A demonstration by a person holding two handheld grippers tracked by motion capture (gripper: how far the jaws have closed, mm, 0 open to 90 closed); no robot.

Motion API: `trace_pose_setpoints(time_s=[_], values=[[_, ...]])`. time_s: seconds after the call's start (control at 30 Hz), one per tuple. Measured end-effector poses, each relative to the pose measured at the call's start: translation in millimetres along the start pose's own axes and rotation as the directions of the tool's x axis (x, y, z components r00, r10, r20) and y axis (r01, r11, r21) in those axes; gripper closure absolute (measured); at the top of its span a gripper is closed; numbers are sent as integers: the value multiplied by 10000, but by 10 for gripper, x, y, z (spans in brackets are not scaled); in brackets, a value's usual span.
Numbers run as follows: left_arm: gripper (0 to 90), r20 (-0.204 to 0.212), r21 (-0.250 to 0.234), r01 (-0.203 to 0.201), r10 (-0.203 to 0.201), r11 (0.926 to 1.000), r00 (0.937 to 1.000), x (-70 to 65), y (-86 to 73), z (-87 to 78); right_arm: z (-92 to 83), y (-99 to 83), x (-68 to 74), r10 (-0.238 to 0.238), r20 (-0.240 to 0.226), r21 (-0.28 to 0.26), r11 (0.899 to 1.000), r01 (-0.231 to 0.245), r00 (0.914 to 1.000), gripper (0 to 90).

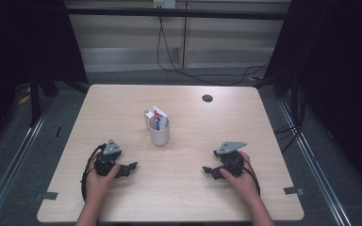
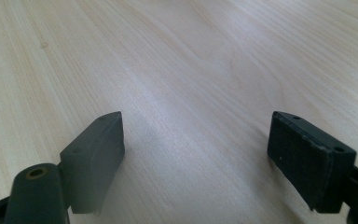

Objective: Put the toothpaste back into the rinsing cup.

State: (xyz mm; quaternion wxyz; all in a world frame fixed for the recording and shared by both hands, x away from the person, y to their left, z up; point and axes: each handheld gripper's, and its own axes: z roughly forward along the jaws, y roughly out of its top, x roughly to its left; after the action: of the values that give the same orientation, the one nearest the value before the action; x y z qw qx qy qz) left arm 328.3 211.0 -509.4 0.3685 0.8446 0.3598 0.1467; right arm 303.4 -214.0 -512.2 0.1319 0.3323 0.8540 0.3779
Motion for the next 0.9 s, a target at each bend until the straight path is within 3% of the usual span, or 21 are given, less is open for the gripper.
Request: trace_pose_setpoints(time_s=[0.57, 0.9], values=[[152, -84, 79, -23, 24, 10000, 10000, 2, 2, 2, 0, 0, 0, 1, 1, 0, 10000, -1, 10000, 184], [96, -221, 179, 229, -225, 9996, 9995, 11, 6, 20, 0, 0, 1, 1, 0, 0, 10000, -1, 10000, 184]])
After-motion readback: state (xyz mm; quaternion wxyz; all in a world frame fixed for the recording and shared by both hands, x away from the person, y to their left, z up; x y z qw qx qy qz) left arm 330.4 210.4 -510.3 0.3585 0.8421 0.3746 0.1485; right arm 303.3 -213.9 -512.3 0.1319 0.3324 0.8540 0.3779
